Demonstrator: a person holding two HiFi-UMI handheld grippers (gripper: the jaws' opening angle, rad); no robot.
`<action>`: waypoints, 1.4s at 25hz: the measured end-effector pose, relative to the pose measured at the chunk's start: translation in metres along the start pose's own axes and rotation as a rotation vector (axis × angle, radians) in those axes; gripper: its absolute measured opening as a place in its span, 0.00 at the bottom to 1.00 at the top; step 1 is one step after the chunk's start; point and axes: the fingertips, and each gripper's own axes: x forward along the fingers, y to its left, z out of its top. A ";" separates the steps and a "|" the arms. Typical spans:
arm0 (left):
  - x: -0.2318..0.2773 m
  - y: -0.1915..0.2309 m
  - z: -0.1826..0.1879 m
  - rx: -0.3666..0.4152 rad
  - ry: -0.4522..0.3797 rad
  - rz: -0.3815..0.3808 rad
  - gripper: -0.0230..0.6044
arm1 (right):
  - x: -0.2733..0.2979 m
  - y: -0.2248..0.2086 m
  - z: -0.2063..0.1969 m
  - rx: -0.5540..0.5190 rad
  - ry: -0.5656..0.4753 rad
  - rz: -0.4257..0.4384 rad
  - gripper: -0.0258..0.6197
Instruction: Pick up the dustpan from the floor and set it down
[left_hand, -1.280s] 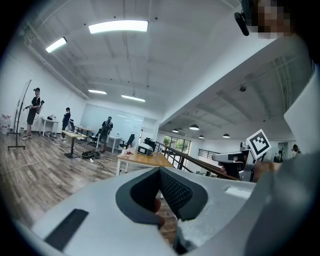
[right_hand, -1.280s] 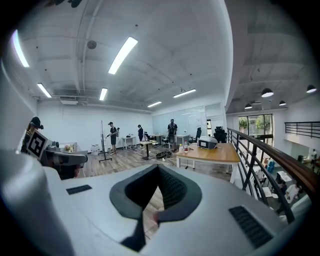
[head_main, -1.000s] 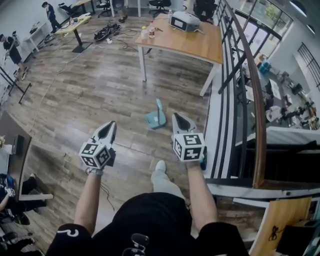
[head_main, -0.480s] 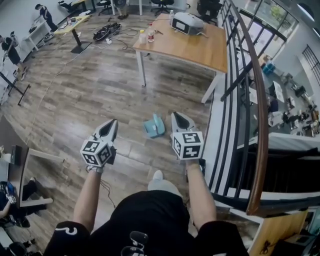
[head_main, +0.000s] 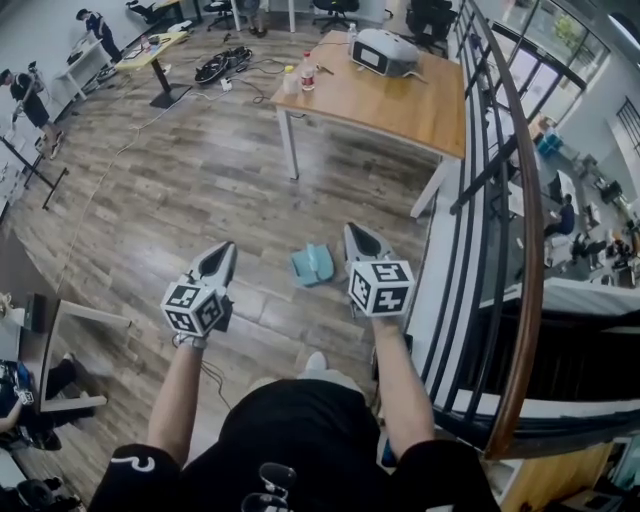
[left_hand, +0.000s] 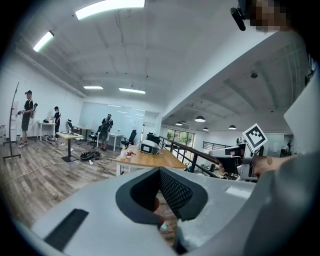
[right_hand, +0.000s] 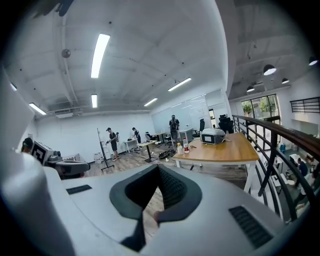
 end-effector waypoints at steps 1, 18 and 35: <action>0.002 0.000 0.000 0.000 0.000 0.002 0.03 | 0.002 -0.002 0.000 0.006 0.000 0.005 0.03; -0.002 0.021 -0.001 -0.022 -0.015 0.042 0.03 | 0.029 0.014 -0.010 -0.005 0.038 0.048 0.03; 0.056 0.090 -0.003 -0.041 0.002 0.008 0.03 | 0.092 0.017 -0.016 -0.029 0.053 -0.011 0.03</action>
